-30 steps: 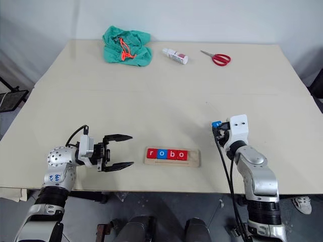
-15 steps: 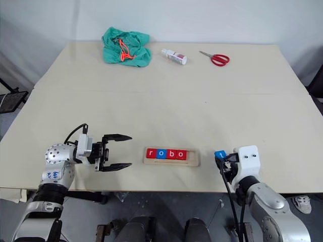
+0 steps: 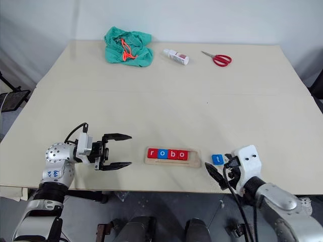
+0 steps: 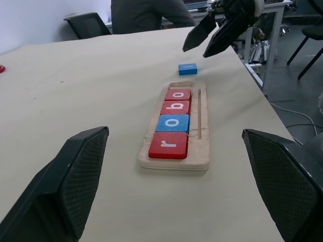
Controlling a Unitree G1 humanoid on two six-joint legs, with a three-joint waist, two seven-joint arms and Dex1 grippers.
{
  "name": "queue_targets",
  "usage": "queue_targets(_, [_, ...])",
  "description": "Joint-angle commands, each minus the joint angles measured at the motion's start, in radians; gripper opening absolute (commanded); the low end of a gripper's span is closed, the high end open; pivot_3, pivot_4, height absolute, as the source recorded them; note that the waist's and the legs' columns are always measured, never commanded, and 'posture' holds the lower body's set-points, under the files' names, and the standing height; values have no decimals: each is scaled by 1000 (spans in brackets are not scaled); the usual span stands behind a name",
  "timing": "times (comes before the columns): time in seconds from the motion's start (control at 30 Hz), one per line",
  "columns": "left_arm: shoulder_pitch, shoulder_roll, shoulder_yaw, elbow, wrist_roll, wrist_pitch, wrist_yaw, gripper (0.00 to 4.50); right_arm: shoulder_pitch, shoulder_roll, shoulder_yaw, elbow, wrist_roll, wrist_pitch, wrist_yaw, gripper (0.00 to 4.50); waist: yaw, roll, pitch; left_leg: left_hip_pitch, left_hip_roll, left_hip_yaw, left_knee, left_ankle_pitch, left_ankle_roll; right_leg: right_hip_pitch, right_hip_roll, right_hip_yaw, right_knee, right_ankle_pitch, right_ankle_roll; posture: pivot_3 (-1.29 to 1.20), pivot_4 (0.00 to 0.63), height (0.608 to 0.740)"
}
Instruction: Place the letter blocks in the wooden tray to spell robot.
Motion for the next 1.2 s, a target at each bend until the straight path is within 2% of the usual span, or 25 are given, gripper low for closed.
queue_targets(0.03, [-4, -1, 10, -15, -4, -6, 4, 4500, -4, -124, 3, 106, -14, -152, 222, 4435, 0, 0, 0, 0, 0, 0, 0, 0, 0, 1, 0, 0, 0, 0, 0, 0, 150, 740])
queue_targets(0.17, [-1, -4, 11, -25, -5, -4, 14, 4500, -90, -233, 60, 305, -76, -334, 393, 4435, 0, -1, 0, 0, 1, 0, 1, 0, 0, 1, 0, -1, -1, 0, 0, 0, 150, 740])
queue_targets(0.53, [50, 17, 26, -74, -9, 3, 39, 4500, -389, -313, 261, 737, -217, -616, 700, 4435, 0, -1, 1, -1, 1, -1, 2, 0, 0, 1, 0, -3, -1, 0, 0, 0, 150, 740])
queue_targets(0.8, [92, 36, 38, -130, -17, 21, 66, 4500, -493, -285, 343, 879, -290, -746, 769, 4435, 0, -1, 1, -2, 1, -1, 3, 0, 0, 1, 0, -3, -1, 0, 0, 0, 150, 740])
queue_targets(0.93, [108, 41, 43, -149, -17, 27, 79, 4500, -483, -279, 354, 861, -291, -742, 776, 3580, -1, -1, 1, -2, 1, -1, 3, 0, 0, 1, 0, -3, -1, 0, 0, 0, 150, 740])
queue_targets(1.13, [102, 37, 40, -149, -14, 30, 84, 4500, -485, -268, 329, 820, -278, -704, 738, 1469, 0, -1, 1, -2, 1, -1, 3, 0, 0, 1, 0, -3, -1, 0, 0, 0, 150, 740])
queue_targets(1.2, [98, 34, 39, -147, -13, 30, 84, 4500, -492, -265, 318, 795, -271, -668, 713, 1448, 0, -1, 1, -2, 1, -1, 3, 0, 0, 1, 0, -3, -1, 0, 0, 0, 150, 740])
